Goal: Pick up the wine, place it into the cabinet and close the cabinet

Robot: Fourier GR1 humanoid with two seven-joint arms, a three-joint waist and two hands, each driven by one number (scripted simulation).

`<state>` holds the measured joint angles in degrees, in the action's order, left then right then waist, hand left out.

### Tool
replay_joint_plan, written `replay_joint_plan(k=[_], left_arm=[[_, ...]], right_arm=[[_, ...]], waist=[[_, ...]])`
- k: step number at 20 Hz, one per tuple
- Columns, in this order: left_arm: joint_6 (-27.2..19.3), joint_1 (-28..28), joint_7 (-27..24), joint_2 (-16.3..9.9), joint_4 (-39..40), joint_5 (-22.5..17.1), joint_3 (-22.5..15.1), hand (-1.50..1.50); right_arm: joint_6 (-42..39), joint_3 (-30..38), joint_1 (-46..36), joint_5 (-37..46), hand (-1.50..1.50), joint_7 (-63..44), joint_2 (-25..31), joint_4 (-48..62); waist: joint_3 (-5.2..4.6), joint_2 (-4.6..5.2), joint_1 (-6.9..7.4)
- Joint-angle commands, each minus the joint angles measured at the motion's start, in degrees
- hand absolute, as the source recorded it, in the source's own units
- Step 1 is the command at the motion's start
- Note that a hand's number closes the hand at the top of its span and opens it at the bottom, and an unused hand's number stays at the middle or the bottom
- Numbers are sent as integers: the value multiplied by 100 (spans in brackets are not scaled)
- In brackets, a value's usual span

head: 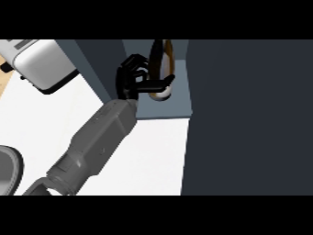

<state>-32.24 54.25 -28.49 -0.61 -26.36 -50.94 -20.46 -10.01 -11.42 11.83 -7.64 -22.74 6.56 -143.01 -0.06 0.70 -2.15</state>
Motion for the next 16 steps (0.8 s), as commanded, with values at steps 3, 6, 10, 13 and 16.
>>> replay_joint_plan(k=[3, 6, 10, 13, 16], left_arm=[[-237, 784, 40, -152, 589, 119, 283, 150], [-657, 1012, 15, -325, 974, 432, 85, 150], [-793, 1094, -61, -340, 1513, 733, -83, -150], [-775, 1239, 268, -381, 1762, 824, -109, -150], [-728, 1168, 125, -407, 1865, 843, -55, -150]], right_arm=[[-106, 245, 272, -898, -150, -314, 96, -795], [-35, -104, 308, -664, -150, -505, 25, -956], [-99, -160, 333, -651, -150, -248, -76, -780], [-116, 121, 387, -758, -150, -294, 7, -857], [-91, -155, 419, -679, -150, -534, -10, -1247]], waist=[[9, -21, -62], [5, -23, -99], [7, 19, -168], [9, 2, -130], [2, 0, -180]])
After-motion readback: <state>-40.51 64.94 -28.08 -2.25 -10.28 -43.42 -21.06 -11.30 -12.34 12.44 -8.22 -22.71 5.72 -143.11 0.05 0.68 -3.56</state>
